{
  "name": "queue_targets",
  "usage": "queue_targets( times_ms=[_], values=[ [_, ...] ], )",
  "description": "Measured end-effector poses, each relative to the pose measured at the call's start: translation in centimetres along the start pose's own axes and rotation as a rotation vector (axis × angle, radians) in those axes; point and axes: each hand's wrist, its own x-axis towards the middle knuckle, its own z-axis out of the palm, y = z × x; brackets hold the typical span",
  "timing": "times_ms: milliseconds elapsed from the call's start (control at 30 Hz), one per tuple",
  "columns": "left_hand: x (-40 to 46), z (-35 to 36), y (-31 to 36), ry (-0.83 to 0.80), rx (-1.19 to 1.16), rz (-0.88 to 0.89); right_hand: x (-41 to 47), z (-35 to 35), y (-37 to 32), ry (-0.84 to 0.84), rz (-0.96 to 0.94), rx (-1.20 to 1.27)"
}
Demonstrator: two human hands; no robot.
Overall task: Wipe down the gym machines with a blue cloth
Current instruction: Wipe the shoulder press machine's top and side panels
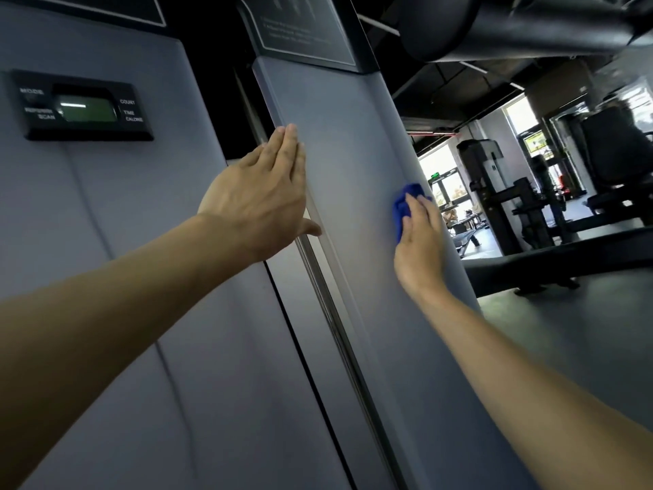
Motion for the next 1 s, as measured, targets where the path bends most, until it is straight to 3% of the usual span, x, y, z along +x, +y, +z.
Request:
queue_targets(
  times_ms=[67, 167, 367, 433, 667, 1000],
  values=[
    [0.0, -0.2, -0.1, -0.001, 0.002, 0.009, -3.8, 0.9, -2.2, -0.005, 0.017, 0.008],
    [0.0, -0.6, -1.2, 0.007, 0.058, 0.068, -8.3, 2.4, -6.4, -0.057, -0.139, 0.045],
    [-1.1, -1.2, -3.9, -0.032, 0.179, 0.094, -1.0, 4.7, -13.1, -0.087, -0.214, 0.111],
    [-1.3, -1.1, -3.8, -0.027, 0.175, 0.074, -0.7, 4.7, -12.7, -0.087, -0.294, 0.069],
    [-1.5, -1.2, -3.5, -0.024, 0.131, 0.039, -8.4, 1.5, -5.7, -0.15, -0.29, -0.041],
    [-1.8, -1.3, -3.6, 0.041, 0.055, 0.02, -7.8, 2.5, -6.7, -0.115, -0.286, -0.075]
  ],
)
